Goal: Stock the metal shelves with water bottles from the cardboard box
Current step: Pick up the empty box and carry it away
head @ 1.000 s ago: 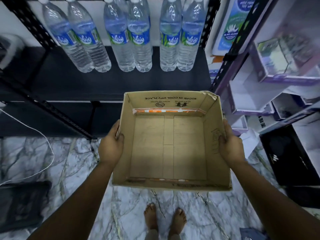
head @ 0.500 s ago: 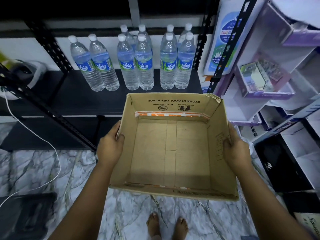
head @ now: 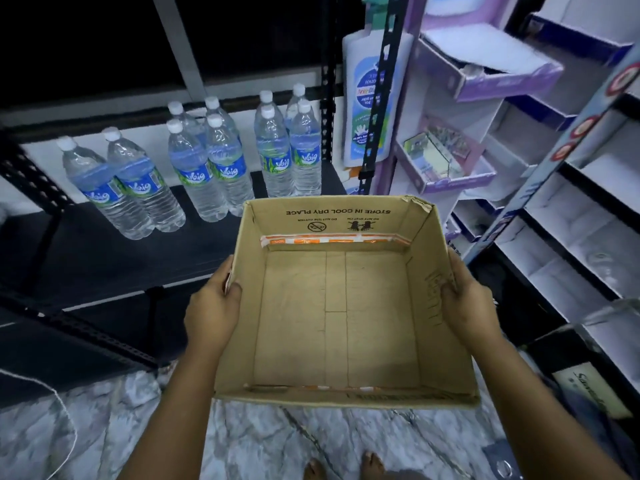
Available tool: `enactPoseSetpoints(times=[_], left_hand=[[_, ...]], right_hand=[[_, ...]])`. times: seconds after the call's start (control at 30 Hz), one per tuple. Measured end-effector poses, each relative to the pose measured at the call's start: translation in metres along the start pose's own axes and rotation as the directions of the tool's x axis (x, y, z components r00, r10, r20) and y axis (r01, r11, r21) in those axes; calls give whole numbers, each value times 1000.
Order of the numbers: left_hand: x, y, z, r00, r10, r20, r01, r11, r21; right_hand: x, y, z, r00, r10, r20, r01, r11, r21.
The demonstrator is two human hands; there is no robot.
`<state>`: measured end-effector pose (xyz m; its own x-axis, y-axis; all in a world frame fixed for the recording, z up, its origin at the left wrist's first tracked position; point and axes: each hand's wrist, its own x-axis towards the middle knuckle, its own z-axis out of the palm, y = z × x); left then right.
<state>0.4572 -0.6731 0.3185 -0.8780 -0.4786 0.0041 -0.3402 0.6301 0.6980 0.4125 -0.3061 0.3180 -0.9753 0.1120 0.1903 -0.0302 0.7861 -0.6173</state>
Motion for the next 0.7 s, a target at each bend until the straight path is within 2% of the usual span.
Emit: enactPoseSetpoints(times=[0.2,0.37,0.7], left_hand=[[18,40,37,984,131,124,-130,991,-13],[29,87,83,937,227,264,-222,974,-49],[53,205,210,818,355,452,-356,931,-88]], right_hand=[[-27,19,-36,975,221,-40,-220,975,25],[-37,59,-60,909,400,-120,-399,916,34],[-12,159,-105,776,560,-289,-561,823,88]])
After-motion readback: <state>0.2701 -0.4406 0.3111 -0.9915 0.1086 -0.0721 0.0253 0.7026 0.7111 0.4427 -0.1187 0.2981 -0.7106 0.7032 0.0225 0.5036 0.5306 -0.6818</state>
